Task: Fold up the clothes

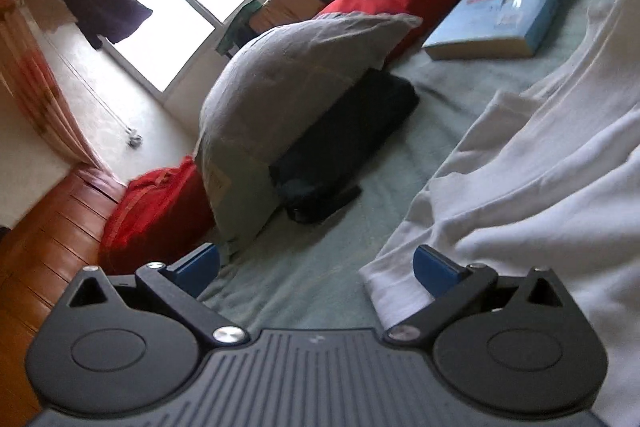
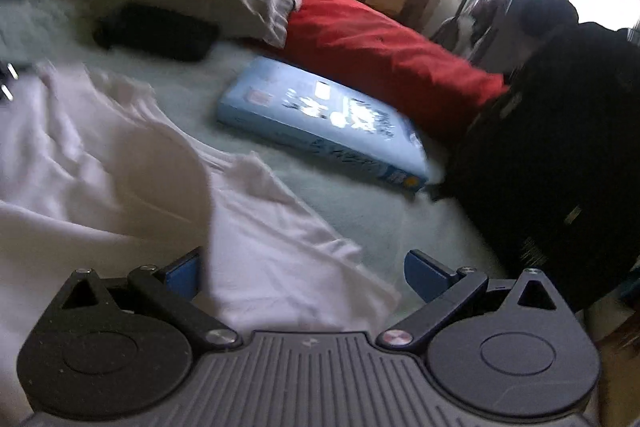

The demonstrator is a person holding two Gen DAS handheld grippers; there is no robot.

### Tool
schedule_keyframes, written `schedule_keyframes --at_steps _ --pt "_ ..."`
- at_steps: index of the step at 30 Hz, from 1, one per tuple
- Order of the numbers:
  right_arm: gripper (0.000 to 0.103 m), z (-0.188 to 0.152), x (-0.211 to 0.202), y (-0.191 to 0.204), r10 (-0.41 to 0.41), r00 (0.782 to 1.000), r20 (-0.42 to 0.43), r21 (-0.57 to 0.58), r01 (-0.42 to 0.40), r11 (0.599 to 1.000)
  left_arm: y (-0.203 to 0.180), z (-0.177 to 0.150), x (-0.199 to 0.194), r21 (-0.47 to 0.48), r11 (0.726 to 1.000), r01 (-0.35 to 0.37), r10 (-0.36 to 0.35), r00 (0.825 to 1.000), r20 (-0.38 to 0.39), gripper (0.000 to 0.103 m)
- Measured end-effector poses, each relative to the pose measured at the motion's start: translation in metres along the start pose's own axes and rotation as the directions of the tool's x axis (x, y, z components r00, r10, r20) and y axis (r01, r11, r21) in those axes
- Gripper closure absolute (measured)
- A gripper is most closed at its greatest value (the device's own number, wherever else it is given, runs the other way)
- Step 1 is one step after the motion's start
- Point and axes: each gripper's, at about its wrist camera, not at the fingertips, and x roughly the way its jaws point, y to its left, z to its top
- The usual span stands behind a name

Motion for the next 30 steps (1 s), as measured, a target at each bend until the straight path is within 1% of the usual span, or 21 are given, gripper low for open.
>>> schedule_keyframes --at_steps 2,3,4,5,6,8,9,11,14,16,18,20,23,25,27,29,30 --pt "0.0 -0.008 -0.017 -0.009 0.063 0.998 0.022 0.082 -0.065 0.994 0.014 -0.004 -0.013 -0.061 0.992 0.11 -0.109 0.994 0.021 0.001" --pt "0.0 -0.013 -0.026 -0.012 0.092 0.995 0.033 0.124 -0.095 0.988 0.021 -0.006 -0.019 -0.09 0.982 0.166 -0.164 0.986 0.034 0.001" --pt "0.0 -0.019 -0.034 -0.014 0.112 0.993 0.043 0.155 -0.117 0.981 0.025 -0.008 -0.025 -0.118 0.965 0.235 -0.231 0.972 0.045 0.001" --pt "0.0 -0.022 -0.04 -0.014 0.127 0.991 0.051 0.171 -0.134 0.976 0.03 -0.011 -0.03 -0.144 0.942 0.302 -0.297 0.953 0.057 0.001" --pt "0.0 -0.026 -0.046 -0.014 0.142 0.988 0.06 0.185 -0.151 0.971 0.035 -0.013 -0.036 -0.17 0.915 0.366 -0.359 0.931 0.071 0.001" --pt "0.0 -0.034 -0.056 -0.014 0.169 0.983 0.079 0.214 -0.182 0.96 0.04 -0.017 -0.042 -0.225 0.87 0.439 -0.433 0.898 0.081 0.001" --pt "0.0 -0.038 -0.06 -0.014 0.167 0.982 0.089 0.226 -0.183 0.957 0.04 -0.018 -0.043 -0.244 0.856 0.457 -0.45 0.889 0.086 0.001" --pt "0.0 -0.041 -0.062 -0.012 0.132 0.986 0.1 0.215 -0.151 0.965 0.035 -0.017 -0.046 -0.239 0.843 0.481 -0.473 0.876 0.094 0.001" --pt "0.0 -0.037 -0.047 -0.013 0.088 0.995 0.041 0.174 -0.094 0.98 0.019 -0.009 -0.045 -0.203 0.85 0.487 -0.481 0.873 0.083 0.001" --pt "0.0 -0.031 -0.029 -0.018 0.061 0.998 -0.003 0.157 -0.06 0.986 0.012 -0.005 -0.047 -0.188 0.839 0.511 -0.504 0.859 0.087 0.001" --pt "0.0 -0.024 -0.011 -0.024 0.03 0.999 -0.038 0.146 -0.025 0.989 0.008 -0.003 -0.044 -0.197 0.822 0.534 -0.527 0.845 0.089 0.001" --pt "0.0 -0.015 0.005 -0.036 0.002 0.999 -0.039 0.176 0.005 0.984 0.006 -0.002 -0.039 -0.216 0.806 0.551 -0.545 0.834 0.092 0.001" --pt "0.0 -0.004 0.016 -0.058 -0.027 1.0 0.002 0.298 0.025 0.954 0.008 -0.003 -0.033 -0.251 0.783 0.57 -0.566 0.819 0.095 0.001" --pt "0.0 -0.001 0.015 -0.068 -0.032 0.999 0.034 0.37 0.018 0.929 0.013 -0.005 -0.028 -0.283 0.769 0.573 -0.571 0.815 0.099 0.001" --pt "0.0 -0.005 0.004 -0.069 -0.002 0.997 0.078 0.402 -0.03 0.915 0.022 -0.008 -0.022 -0.335 0.745 0.576 -0.578 0.809 0.105 0.001" --pt "0.0 -0.012 -0.007 -0.066 0.031 0.994 0.105 0.41 -0.072 0.909 0.033 -0.012 -0.013 -0.398 0.71 0.581 -0.588 0.8 0.119 0.007" --pt "0.0 -0.016 -0.012 -0.062 0.047 0.993 0.11 0.405 -0.088 0.91 0.039 -0.013 -0.009 -0.432 0.688 0.583 -0.594 0.795 0.128 0.014"
